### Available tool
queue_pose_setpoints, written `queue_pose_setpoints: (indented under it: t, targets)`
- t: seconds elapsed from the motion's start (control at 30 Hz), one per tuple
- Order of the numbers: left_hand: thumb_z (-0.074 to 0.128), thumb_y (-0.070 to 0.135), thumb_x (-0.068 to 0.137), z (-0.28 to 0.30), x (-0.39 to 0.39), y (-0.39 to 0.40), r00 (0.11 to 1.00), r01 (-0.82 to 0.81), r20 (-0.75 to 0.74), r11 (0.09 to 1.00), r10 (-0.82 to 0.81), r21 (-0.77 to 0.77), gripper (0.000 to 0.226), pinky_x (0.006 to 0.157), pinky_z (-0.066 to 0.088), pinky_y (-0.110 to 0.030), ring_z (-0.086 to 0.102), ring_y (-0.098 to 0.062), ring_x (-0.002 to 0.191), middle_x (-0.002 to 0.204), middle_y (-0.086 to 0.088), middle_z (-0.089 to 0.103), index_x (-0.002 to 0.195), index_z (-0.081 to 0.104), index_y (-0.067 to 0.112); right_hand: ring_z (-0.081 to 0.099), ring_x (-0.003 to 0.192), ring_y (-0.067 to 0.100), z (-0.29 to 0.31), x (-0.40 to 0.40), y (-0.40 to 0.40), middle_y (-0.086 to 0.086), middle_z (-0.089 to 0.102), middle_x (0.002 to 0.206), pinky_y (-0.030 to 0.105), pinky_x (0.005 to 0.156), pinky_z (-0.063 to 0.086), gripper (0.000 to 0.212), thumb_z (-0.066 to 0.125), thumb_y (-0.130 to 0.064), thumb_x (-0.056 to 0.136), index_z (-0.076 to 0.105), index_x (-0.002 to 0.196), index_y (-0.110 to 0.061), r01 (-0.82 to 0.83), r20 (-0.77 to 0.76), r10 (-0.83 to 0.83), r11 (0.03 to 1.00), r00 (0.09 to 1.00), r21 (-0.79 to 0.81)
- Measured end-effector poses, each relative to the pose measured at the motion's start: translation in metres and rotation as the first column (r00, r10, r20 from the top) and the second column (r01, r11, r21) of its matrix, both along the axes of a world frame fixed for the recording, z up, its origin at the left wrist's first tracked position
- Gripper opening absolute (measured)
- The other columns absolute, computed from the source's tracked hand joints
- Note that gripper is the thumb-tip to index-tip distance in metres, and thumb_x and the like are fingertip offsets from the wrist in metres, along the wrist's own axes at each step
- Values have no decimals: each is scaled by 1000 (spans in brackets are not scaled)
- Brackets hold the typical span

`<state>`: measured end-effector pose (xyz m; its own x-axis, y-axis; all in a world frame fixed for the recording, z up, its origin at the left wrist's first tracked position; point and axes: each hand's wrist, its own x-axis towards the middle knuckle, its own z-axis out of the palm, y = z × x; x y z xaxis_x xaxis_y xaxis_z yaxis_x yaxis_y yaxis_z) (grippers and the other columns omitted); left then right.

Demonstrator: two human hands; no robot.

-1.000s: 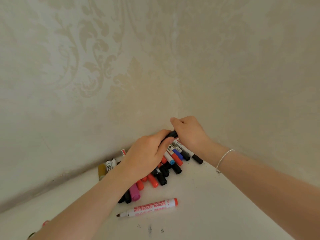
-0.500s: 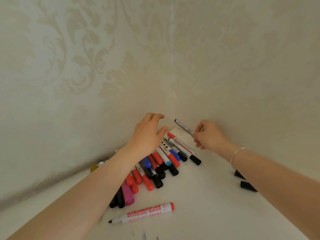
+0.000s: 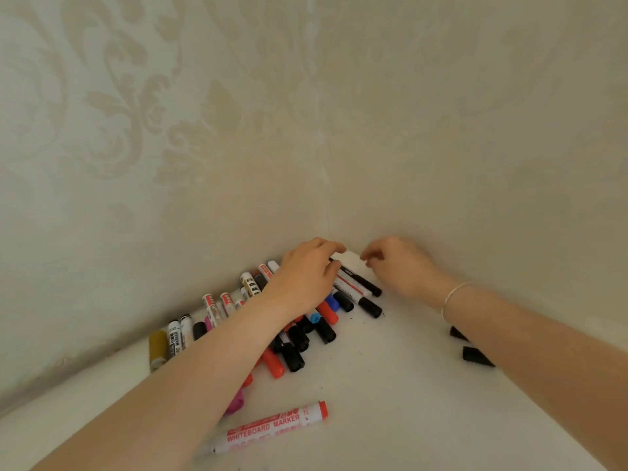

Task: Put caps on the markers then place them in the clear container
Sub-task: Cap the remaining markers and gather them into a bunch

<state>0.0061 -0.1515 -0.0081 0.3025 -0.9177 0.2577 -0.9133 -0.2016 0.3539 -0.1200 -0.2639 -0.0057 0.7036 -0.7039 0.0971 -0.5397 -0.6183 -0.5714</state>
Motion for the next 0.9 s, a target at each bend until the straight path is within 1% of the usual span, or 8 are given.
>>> queue_pose_setpoints:
  t: [0.13, 0.2, 0.3, 0.4, 0.57, 0.67, 0.8, 0.9]
  targets:
    - [44, 24, 100, 0, -12, -1, 998, 63, -20, 998, -62, 16, 31, 105, 36, -35, 48, -16, 120, 132, 2, 52, 129, 54, 23, 64, 97, 24, 35, -18, -11, 10, 70, 102, 34, 89, 52, 28, 48, 3, 85, 70, 92, -13, -19, -77, 24, 997, 997, 75]
    - [45, 24, 100, 1, -18, 0, 996, 86, -37, 996, -85, 17, 30, 103, 37, -32, 48, -15, 119, 131, 2, 53, 127, 56, 23, 64, 84, 22, 48, -31, -8, 12, 70, 97, 32, 81, 54, 28, 47, 5, 86, 69, 100, -5, -40, -230, 61, 995, 971, 93]
    - [46, 23, 99, 2, -27, 4, 993, 107, -55, 994, -105, 30, 28, 101, 37, -29, 48, -14, 118, 128, 2, 53, 124, 59, 23, 57, 59, 14, 57, -51, 0, 4, 64, 75, 21, 55, 49, 29, 55, 2, 83, 66, 110, -1, -39, -533, 54, 998, 845, 40]
    - [48, 22, 98, 2, -37, 8, 991, 116, -70, 992, -113, 41, 26, 93, 38, -22, 50, -11, 111, 123, 4, 53, 120, 61, 24, 64, 72, 25, 47, -67, 5, 15, 69, 88, 33, 75, 57, 35, 59, 0, 78, 64, 113, 3, -39, -730, 90, 996, 678, 86]
    - [48, 25, 98, 8, -50, 23, 993, 104, -55, 992, -100, 67, 23, 83, 39, -21, 54, -9, 94, 106, 6, 51, 115, 64, 25, 51, 57, 24, 27, -83, 17, 7, 53, 65, 27, 58, 43, 8, 61, -4, 75, 55, 79, -7, -47, -676, 19, 999, 737, -23]
    - [50, 25, 97, 16, -49, 37, 994, 99, -44, 992, -96, 73, 22, 71, 38, -19, 52, -2, 75, 101, 3, 59, 110, 67, 22, 57, 72, 26, 15, -89, 21, 8, 60, 84, 24, 60, 44, 24, 51, 1, 77, 62, 98, -6, -38, -589, -58, 988, 806, -148]
    - [55, 21, 94, 31, -42, 65, 990, 76, -131, 986, -56, 151, 17, 68, 44, -14, 59, -5, 73, 82, 11, 66, 100, 71, 22, 58, 89, 26, 11, -90, 23, 6, 59, 104, 29, 78, 51, 24, 50, -5, 84, 59, 104, -13, -14, -409, -63, 983, 910, -183]
    - [60, 24, 93, 40, -33, 90, 935, 70, -355, 964, 25, 255, 12, 52, 50, -23, 63, -8, 61, 74, 8, 63, 94, 71, 21, 61, 84, 25, 17, -83, 35, 5, 59, 101, 33, 77, 53, 20, 56, -9, 81, 52, 96, -23, -14, -236, -5, 997, 972, -82]
